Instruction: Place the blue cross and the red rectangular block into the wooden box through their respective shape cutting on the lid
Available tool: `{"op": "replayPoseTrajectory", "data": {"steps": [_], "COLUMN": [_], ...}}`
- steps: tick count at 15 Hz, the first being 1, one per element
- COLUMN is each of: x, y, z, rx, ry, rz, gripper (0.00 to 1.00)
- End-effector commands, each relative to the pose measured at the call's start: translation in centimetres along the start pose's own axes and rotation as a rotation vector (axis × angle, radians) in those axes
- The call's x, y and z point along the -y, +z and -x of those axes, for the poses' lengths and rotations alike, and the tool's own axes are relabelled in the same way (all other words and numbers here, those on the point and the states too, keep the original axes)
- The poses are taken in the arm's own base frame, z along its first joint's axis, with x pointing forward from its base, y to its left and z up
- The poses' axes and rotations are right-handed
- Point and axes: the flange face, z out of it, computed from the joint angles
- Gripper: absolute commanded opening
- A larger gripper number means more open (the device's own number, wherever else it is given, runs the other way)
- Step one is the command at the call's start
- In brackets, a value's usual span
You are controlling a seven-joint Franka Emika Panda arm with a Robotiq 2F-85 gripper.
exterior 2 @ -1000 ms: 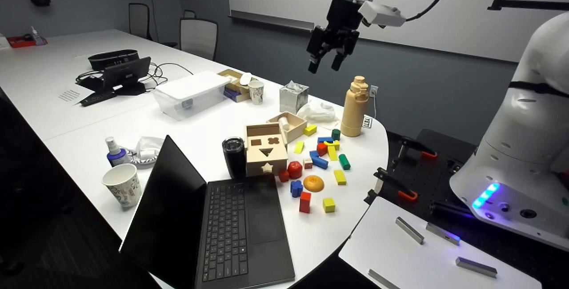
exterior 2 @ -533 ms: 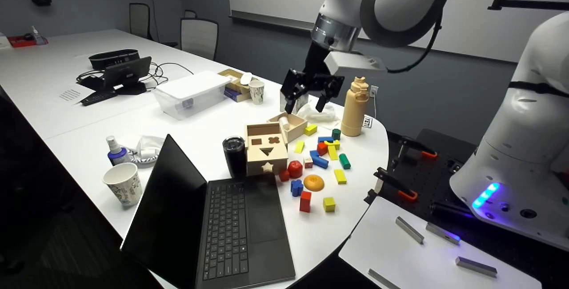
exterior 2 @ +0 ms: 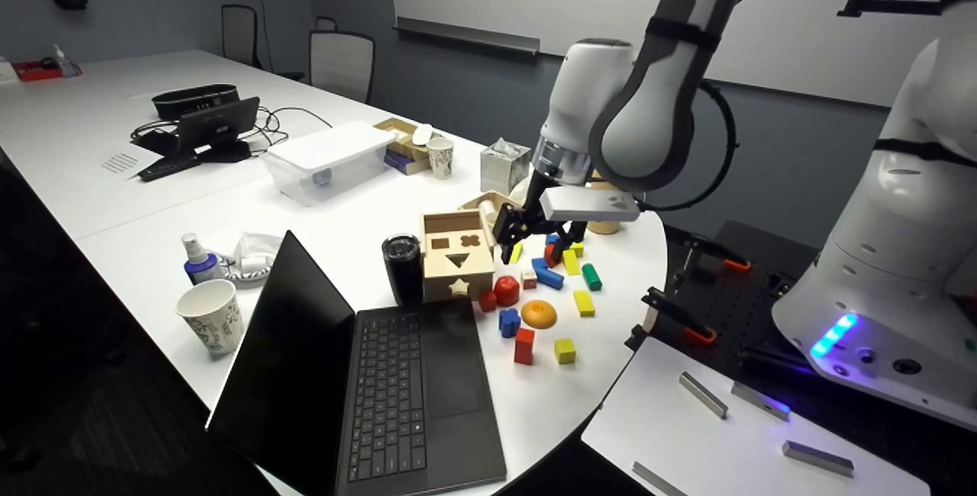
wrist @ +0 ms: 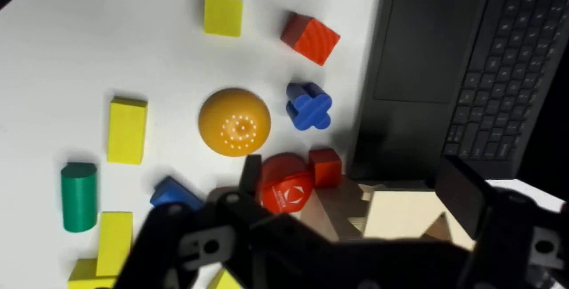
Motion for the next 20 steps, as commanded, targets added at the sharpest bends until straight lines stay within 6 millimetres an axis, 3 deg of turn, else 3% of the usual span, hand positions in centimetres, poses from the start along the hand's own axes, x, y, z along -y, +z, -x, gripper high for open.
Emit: {"op": "replayPoseTrajectory", "data": {"steps": [1, 4, 8, 15, 16, 17, 20], "x": [0.1, 1.3, 2.1, 1.1, 1.0, 1.0, 0.9], "y": [6.3, 10.0, 13.3, 16.6, 16.8, 16.8, 16.3], "z": [-2.4, -3.4, -3.5, -2.4, -2.4, -2.3, -2.2], "rx": [0.028, 0.082, 0.117, 0.154, 0.149, 0.146, 0.122], "ry": [0.022, 0.023, 0.039, 0.080, 0.085, 0.089, 0.083], "rz": [0.001, -0.021, -0.013, 0.025, 0.033, 0.035, 0.061], "gripper": [1.00, 1.00, 1.00, 1.00, 0.75, 0.74, 0.52]}}
